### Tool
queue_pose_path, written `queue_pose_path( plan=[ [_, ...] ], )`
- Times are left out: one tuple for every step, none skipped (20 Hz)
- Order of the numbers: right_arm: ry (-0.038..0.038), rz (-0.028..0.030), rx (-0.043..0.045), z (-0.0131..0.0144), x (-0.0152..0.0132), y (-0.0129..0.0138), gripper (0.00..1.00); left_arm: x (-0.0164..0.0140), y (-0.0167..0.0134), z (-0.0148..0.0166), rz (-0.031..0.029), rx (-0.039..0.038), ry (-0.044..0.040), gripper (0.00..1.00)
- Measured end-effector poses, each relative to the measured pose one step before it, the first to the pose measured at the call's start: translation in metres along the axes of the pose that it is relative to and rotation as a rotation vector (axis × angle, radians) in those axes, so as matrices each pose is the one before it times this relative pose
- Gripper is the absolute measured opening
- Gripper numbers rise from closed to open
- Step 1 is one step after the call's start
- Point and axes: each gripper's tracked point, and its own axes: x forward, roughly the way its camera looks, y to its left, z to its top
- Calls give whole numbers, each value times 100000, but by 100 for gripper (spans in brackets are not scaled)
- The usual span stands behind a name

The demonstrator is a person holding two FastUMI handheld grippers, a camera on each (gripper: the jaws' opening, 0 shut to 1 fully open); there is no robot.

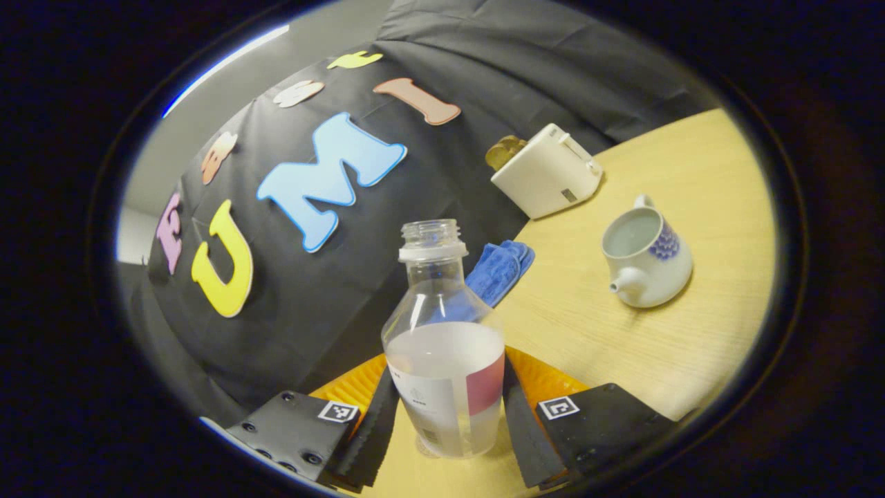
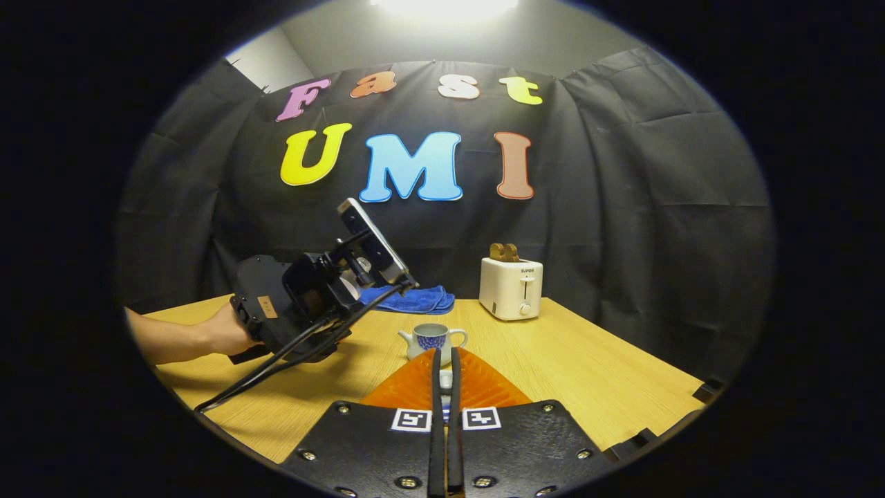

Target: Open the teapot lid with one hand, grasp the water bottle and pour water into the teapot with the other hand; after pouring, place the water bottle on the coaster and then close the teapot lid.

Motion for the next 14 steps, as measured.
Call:
queue_pose_path(
  plan=[
    [-58,-109,94,-159,-140,-87,2,99,-184,266,1241,5473,-253,86],
    [-26,-153,-527,70,16,-175,2,126,-263,424,-142,3972,-458,86],
    [-593,-554,-660,61,-89,-194,2,103,-434,485,-982,2430,-888,86],
    [-162,-364,-808,80,-96,-210,2,223,-782,419,-2926,2014,-610,87],
    [-56,190,-214,-56,-27,38,2,337,-817,475,-2521,1873,-782,87],
    [95,377,241,44,-31,52,2,-149,-601,459,-1371,2398,-544,87],
    [58,307,77,-64,-115,65,2,190,-176,185,-668,1802,-197,86],
    [-18,-118,-341,-49,-90,-40,2,97,-212,218,-488,2107,-194,86],
    [52,-117,-172,-113,-214,-128,2,409,-402,188,-68,2044,-56,86],
    [239,61,301,-118,-151,-99,2,114,-81,127,209,2018,9,86],
    [481,-25,348,-204,-56,-22,2,99,-118,130,-47,1955,145,86],
    [409,-150,264,-123,13,-105,2,136,-95,90,-146,1575,8,86],
    [457,-125,372,-154,-116,-66,2,132,-55,7,-97,1544,156,86],
    [215,-138,692,-77,-51,-64,2,115,75,31,327,2054,158,86]
  ],
)
